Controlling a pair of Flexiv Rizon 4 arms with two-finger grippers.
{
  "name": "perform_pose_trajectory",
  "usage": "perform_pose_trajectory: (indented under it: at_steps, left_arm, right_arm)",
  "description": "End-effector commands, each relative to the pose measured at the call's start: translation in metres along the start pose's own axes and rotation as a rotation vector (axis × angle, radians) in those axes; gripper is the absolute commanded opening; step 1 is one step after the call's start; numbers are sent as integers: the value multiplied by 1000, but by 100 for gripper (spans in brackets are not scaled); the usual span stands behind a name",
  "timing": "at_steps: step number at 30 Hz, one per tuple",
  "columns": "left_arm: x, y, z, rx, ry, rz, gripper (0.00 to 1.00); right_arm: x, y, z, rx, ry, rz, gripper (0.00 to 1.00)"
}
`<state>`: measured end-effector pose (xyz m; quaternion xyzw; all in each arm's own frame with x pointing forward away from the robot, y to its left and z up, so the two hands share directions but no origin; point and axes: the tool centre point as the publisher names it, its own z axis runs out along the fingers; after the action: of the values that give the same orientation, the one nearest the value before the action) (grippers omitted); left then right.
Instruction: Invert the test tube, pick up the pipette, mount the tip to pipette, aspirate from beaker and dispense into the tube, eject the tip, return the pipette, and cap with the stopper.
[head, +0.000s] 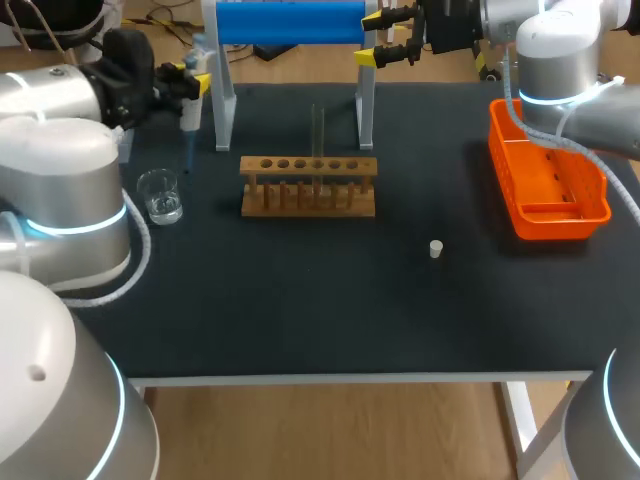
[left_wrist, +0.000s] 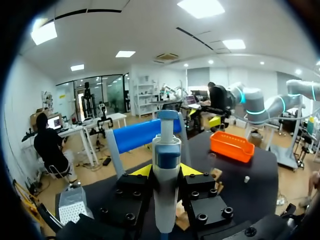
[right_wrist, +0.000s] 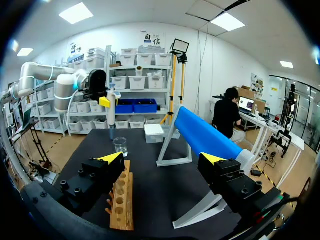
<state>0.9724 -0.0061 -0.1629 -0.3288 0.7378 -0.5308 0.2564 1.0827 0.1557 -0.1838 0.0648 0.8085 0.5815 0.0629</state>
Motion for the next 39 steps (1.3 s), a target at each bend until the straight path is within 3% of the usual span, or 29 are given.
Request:
perform_pose_trajectory:
  at_steps: [1,21,39]
  left_arm:
    - [0,-5,23,-5,-44,-7,0]
    - [-8,-24,85,-58,-154,-50,0]
    - [-34,-31,128,-91,-249,-78,0]
  right_arm:
    - [-1,1,-1,3,3,1,100]
    - [-1,1,-1,3,3,1,100]
    - [-1,1,-1,3,3,1,100]
